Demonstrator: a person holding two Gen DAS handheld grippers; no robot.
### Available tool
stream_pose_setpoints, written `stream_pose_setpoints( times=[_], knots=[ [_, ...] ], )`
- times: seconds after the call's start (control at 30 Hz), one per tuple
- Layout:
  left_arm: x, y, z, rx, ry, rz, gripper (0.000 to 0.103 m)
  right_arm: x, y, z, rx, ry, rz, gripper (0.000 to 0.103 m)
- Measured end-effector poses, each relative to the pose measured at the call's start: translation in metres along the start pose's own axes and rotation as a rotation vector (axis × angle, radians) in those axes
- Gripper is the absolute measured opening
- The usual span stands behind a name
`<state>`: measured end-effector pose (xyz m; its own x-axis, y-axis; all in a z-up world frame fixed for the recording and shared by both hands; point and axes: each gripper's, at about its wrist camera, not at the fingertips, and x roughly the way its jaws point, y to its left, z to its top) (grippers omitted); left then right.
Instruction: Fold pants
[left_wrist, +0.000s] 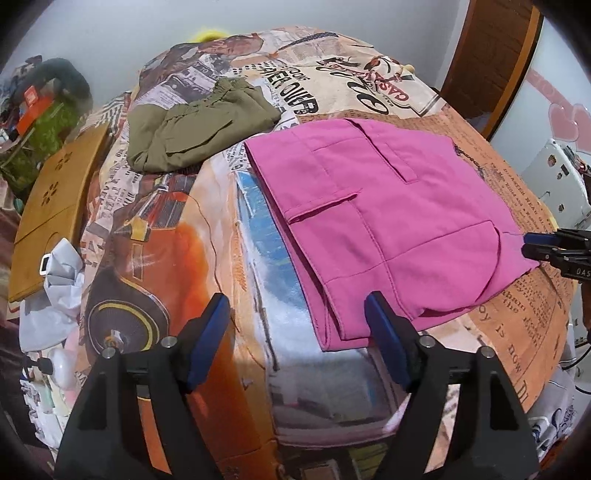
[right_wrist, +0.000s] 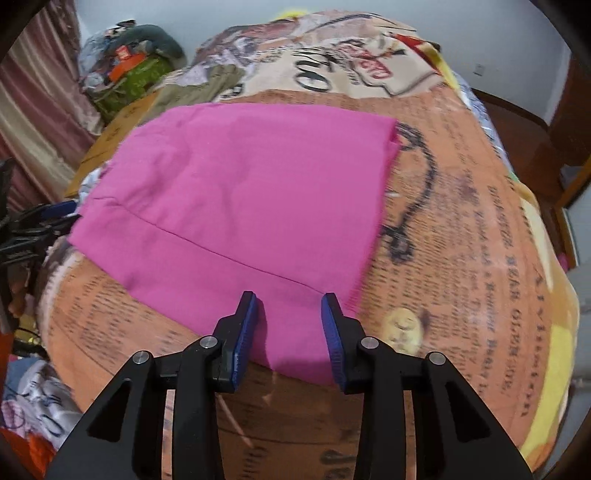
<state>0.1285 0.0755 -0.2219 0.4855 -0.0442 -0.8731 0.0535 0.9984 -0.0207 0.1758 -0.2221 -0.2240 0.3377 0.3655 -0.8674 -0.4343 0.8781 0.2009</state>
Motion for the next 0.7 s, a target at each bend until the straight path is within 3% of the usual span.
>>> stream_pose_setpoints(
  times=[0.13, 0.47, 0.6, 0.7],
  knots=[
    [0.0, 0.0, -0.001, 0.002, -0.002, 0.003, 0.08, 0.002, -0.017, -0.004, 0.059, 0.007, 0.0, 0.041],
    [0.0, 0.002, -0.003, 0.017, 0.002, 0.021, 0.083, 0.007, -0.015, -0.004, 0.003, 0.021, -0.082, 0.041],
    [-0.005, 0.006, 0.005, 0.002, -0.003, 0.023, 0.081, 0.002, -0.027, -0.002, 0.059, 0.034, -0.041, 0.041],
    [-0.017, 0.009, 0.02, 0.001, -0.055, 0.068, 0.081, -0.007, -0.025, 0.009, 0.054, 0.003, -0.051, 0.041]
  ],
)
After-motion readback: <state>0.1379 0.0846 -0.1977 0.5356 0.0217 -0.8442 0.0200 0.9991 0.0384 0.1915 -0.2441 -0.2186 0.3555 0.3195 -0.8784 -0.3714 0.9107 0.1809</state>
